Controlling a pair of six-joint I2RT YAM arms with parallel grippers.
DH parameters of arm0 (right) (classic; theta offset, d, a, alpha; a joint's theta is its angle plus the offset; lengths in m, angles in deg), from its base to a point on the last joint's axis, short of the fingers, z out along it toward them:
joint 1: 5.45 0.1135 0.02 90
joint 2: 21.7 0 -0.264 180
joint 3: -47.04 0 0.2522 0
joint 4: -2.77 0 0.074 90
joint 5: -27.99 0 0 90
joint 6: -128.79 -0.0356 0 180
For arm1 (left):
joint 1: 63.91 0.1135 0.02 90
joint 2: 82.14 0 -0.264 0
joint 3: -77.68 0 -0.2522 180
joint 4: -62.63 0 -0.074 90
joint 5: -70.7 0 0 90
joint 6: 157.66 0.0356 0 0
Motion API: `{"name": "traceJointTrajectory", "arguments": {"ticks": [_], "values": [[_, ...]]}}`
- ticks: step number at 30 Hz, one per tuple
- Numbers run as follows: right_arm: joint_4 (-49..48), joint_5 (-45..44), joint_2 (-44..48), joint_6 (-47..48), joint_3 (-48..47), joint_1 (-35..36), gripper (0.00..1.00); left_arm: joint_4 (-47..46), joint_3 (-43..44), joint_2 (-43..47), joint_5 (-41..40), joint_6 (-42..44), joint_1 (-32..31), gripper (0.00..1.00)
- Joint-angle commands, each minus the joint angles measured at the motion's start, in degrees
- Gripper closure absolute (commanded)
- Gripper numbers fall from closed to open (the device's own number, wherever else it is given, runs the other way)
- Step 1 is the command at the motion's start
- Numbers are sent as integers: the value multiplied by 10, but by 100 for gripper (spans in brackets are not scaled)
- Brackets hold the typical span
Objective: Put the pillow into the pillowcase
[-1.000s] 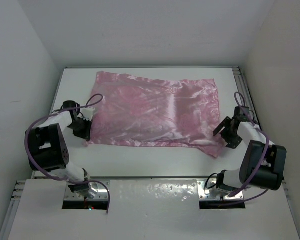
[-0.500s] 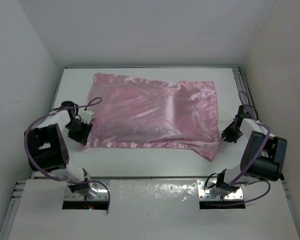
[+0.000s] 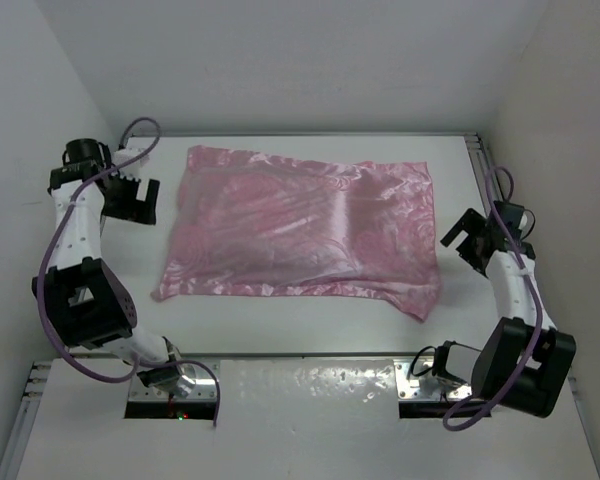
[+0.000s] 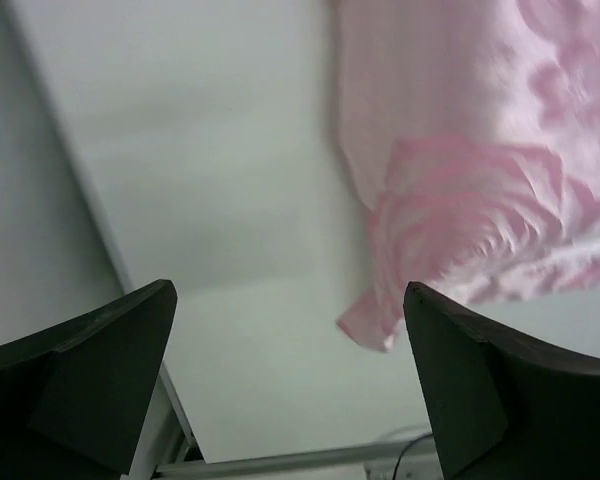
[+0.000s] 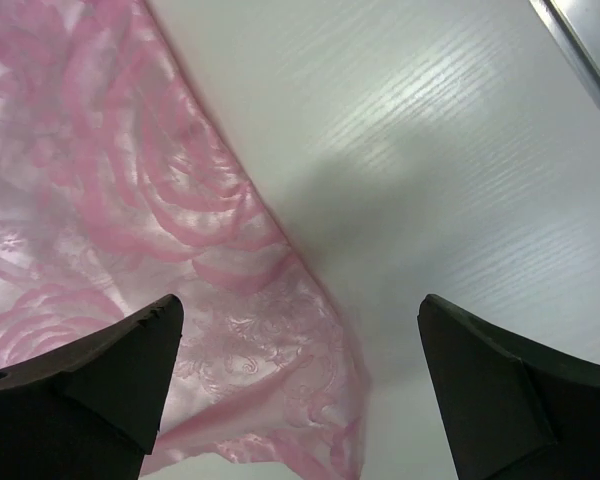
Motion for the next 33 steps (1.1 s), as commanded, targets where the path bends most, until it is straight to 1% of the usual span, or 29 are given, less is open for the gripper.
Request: {"name": "traceJointTrajectory", "arguments": {"ticks": [1,2,4,5,8,13,19,33], "values": [[-27,3,27,17,-9,4,1,-88,29,20,-63,-121,18,3],[-30,3,35,16,-9,4,1,-125,26,21,-93,-160,21,3],[-25,3,41,16,-12,4,1,-161,22,20,-107,-188,21,3],[-23,2,43,16,-14,4,1,-172,19,21,-113,-210,21,3],[-20,-4,46,15,-14,4,1,-194,10,20,-120,-234,21,3],[-25,-2,52,17,-13,4,1,-217,-13,28,-136,-238,21,3],[-26,3,51,16,-18,4,1,-219,-32,32,-138,-236,21,3],[-33,4,60,22,-7,4,1,-220,-33,29,-143,-233,21,3]]}}
